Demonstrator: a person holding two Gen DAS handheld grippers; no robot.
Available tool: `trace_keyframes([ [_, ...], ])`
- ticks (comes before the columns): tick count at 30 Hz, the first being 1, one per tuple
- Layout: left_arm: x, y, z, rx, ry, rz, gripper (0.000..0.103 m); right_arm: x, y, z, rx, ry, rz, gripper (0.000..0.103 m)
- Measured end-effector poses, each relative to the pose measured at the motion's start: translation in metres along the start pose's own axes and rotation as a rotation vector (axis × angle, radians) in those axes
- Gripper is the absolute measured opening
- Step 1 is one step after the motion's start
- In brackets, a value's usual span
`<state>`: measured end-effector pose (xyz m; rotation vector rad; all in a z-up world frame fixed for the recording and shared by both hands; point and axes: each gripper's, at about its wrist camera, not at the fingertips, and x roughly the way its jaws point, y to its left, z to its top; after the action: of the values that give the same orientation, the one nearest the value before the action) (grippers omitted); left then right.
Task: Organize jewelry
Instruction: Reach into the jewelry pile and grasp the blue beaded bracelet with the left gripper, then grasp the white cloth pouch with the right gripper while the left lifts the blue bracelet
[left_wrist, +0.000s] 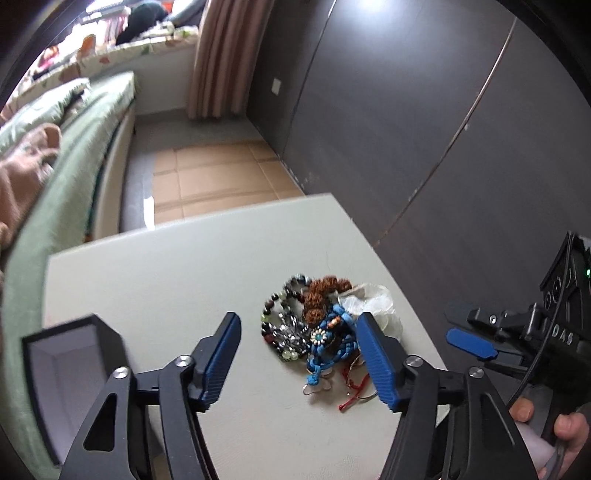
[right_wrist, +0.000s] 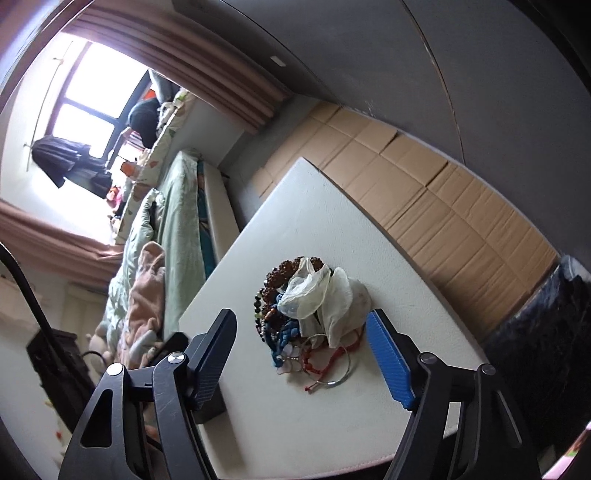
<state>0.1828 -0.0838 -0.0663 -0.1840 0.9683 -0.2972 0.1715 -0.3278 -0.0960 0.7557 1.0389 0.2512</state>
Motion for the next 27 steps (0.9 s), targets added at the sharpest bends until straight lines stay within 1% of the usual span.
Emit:
trace_keyframes([
  [4,0.023,0.002,-0.005,-0.012,0.051,-0.033,0.062,0.017,-0.002,0.004,0.030,0.033,-0.007,0.074],
  [5,0.028,0.002,-0.006,-0.012,0.063,-0.045,0.060,0.023,-0.003,0.005,0.041,0.042,-0.015,0.074],
  [9,0.043,-0.003,-0.010,0.005,0.081,-0.068,0.058,0.042,-0.008,0.010,0.076,0.071,-0.053,0.074],
  [13,0.059,-0.005,-0.013,0.007,0.110,-0.082,0.057,0.055,-0.012,0.016,0.100,0.099,-0.070,0.074],
  [15,0.066,-0.004,-0.013,0.011,0.121,-0.081,0.047,0.057,-0.012,0.017,0.104,0.105,-0.078,0.074],
  [16,0.069,-0.004,-0.013,0.010,0.127,-0.082,0.034,0.059,-0.012,0.018,0.107,0.107,-0.085,0.074],
  [17,0.072,-0.002,-0.013,0.004,0.137,-0.103,0.028,0.060,-0.012,0.018,0.108,0.109,-0.087,0.074],
  [18,0.071,-0.002,-0.013,-0.002,0.135,-0.123,0.024,0.062,-0.011,0.018,0.106,0.113,-0.088,0.074],
  [19,0.071,-0.003,-0.013,0.000,0.136,-0.139,0.016,0.064,-0.011,0.019,0.105,0.116,-0.089,0.074],
  [22,0.067,-0.007,-0.012,0.031,0.117,-0.118,0.014,0.067,-0.009,0.020,0.098,0.123,-0.096,0.074],
  [25,0.063,-0.004,-0.011,0.008,0.113,-0.155,0.013,0.073,-0.006,0.020,0.093,0.129,-0.116,0.074],
  [26,0.060,-0.003,-0.010,-0.001,0.110,-0.163,0.013,0.074,-0.006,0.021,0.093,0.131,-0.122,0.071],
  [27,0.055,-0.003,-0.008,-0.002,0.099,-0.164,0.013,0.076,-0.006,0.020,0.088,0.133,-0.130,0.060],
])
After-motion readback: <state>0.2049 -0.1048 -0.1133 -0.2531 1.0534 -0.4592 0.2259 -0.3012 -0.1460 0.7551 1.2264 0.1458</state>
